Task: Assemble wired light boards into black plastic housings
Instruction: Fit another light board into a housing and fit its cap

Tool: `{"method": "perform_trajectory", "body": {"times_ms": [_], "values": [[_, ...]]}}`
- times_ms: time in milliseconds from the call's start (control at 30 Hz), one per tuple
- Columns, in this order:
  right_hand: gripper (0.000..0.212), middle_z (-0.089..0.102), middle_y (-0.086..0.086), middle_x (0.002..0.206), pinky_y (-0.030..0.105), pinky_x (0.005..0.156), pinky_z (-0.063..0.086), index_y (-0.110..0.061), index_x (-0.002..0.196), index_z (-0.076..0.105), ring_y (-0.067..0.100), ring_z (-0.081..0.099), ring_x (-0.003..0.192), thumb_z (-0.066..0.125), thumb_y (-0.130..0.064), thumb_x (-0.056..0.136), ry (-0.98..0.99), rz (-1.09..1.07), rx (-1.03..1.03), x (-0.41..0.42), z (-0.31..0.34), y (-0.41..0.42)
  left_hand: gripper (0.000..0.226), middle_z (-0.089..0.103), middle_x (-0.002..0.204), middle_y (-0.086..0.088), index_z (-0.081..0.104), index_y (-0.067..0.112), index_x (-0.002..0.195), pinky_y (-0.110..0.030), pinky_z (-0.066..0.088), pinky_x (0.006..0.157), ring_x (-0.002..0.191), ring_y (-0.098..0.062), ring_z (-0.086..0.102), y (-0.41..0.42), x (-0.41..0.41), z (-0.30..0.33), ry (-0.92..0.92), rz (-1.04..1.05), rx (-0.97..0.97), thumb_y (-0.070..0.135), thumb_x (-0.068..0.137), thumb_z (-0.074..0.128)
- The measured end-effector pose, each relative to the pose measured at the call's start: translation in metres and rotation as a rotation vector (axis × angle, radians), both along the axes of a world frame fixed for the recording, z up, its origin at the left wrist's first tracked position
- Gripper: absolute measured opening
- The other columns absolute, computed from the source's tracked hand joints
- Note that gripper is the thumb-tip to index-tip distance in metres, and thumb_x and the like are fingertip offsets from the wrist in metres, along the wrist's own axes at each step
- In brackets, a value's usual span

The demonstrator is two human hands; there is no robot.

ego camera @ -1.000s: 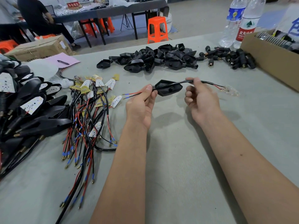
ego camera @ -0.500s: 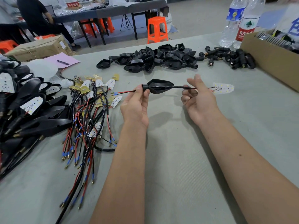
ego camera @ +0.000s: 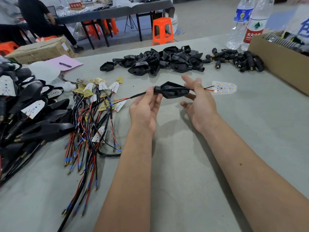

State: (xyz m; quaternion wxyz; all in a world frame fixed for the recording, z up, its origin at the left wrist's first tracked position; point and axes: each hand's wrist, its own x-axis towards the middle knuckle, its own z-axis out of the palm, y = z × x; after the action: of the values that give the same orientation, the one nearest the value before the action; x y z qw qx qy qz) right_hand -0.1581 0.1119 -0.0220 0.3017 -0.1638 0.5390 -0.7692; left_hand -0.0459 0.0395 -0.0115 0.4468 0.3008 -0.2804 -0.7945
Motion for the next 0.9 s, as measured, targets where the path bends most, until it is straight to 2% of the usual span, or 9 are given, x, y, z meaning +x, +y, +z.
{"method": "perform_trajectory", "body": {"times_ms": [133,200,267,400,500,667,767,833,900], "values": [[0.048,0.071,0.014,0.128,0.033,0.065,0.051,-0.025,0.135,0.065,0.024,0.068,0.105,0.030,-0.047,0.111,-0.150,0.194,-0.142,0.000,0.001,0.003,0.016,0.073,0.093,-0.011,0.070,-0.001,0.111,-0.019,0.059,0.070,0.075,-0.016,0.070,-0.001,0.001,-0.003,-0.016,-0.067,-0.014,0.006,0.097,0.067],[0.045,0.071,0.012,0.130,0.033,0.068,0.053,-0.032,0.138,0.060,0.025,0.069,0.105,0.029,-0.050,0.111,-0.184,0.251,-0.163,0.000,0.003,0.005,0.008,0.075,0.088,-0.006,0.072,0.004,0.101,-0.019,0.059,0.070,0.075,-0.015,0.070,-0.001,0.002,-0.002,-0.037,-0.111,-0.027,0.008,0.096,0.068],[0.043,0.071,0.012,0.129,0.033,0.066,0.052,-0.034,0.138,0.054,0.028,0.072,0.098,0.029,-0.053,0.110,-0.197,0.252,-0.154,0.001,0.004,0.006,0.004,0.074,0.085,-0.005,0.073,0.004,0.097,-0.019,0.059,0.070,0.075,-0.015,0.068,-0.001,0.001,-0.002,-0.062,-0.082,-0.027,0.004,0.094,0.071],[0.055,0.070,0.019,0.119,0.034,0.063,0.051,-0.018,0.124,0.046,0.038,0.074,0.093,0.026,-0.065,0.105,-0.300,0.237,-0.178,-0.002,0.004,0.004,0.010,0.070,0.078,-0.005,0.071,0.002,0.092,-0.018,0.057,0.068,0.068,-0.013,0.062,-0.004,0.001,-0.003,-0.049,0.082,-0.016,-0.007,0.089,0.071],[0.064,0.070,0.022,0.123,0.035,0.063,0.054,-0.016,0.121,0.050,0.040,0.073,0.095,0.026,-0.072,0.101,-0.355,0.253,-0.190,-0.008,0.002,0.003,0.011,0.071,0.076,-0.005,0.070,0.003,0.090,-0.019,0.059,0.071,0.069,-0.014,0.064,-0.009,0.005,-0.003,-0.014,0.151,0.002,-0.008,0.089,0.071],[0.055,0.075,0.021,0.103,0.034,0.058,0.059,-0.007,0.119,0.059,0.037,0.071,0.083,0.033,-0.054,0.108,-0.260,0.270,-0.105,-0.003,-0.002,-0.003,0.012,0.073,0.069,-0.002,0.068,0.006,0.088,-0.021,0.061,0.074,0.070,-0.017,0.069,-0.009,0.005,-0.002,-0.030,0.122,-0.010,-0.006,0.090,0.071],[0.037,0.075,0.016,0.099,0.035,0.058,0.058,-0.005,0.121,0.058,0.030,0.071,0.073,0.040,-0.036,0.111,-0.168,0.304,-0.099,0.001,-0.002,-0.003,0.013,0.067,0.070,-0.003,0.069,0.008,0.087,-0.017,0.046,0.058,0.063,-0.012,0.058,-0.008,0.003,-0.003,-0.155,0.040,-0.107,-0.004,0.090,0.072],[0.026,0.072,0.016,0.101,0.036,0.058,0.056,-0.004,0.125,0.055,0.027,0.070,0.068,0.044,-0.023,0.110,-0.126,0.280,-0.089,0.003,-0.004,-0.002,0.012,0.064,0.074,-0.003,0.069,0.009,0.087,-0.019,0.039,0.058,0.065,-0.012,0.053,-0.008,0.003,-0.004,-0.207,0.010,-0.146,-0.002,0.090,0.073],[0.024,0.070,0.018,0.101,0.033,0.055,0.053,-0.004,0.130,0.050,0.024,0.068,0.064,0.043,-0.016,0.110,-0.088,0.239,-0.046,0.004,-0.004,-0.003,0.012,0.065,0.075,-0.003,0.068,0.010,0.086,-0.020,0.045,0.062,0.067,-0.012,0.055,-0.008,0.004,-0.005,-0.229,-0.008,-0.168,0.000,0.089,0.075]]}}
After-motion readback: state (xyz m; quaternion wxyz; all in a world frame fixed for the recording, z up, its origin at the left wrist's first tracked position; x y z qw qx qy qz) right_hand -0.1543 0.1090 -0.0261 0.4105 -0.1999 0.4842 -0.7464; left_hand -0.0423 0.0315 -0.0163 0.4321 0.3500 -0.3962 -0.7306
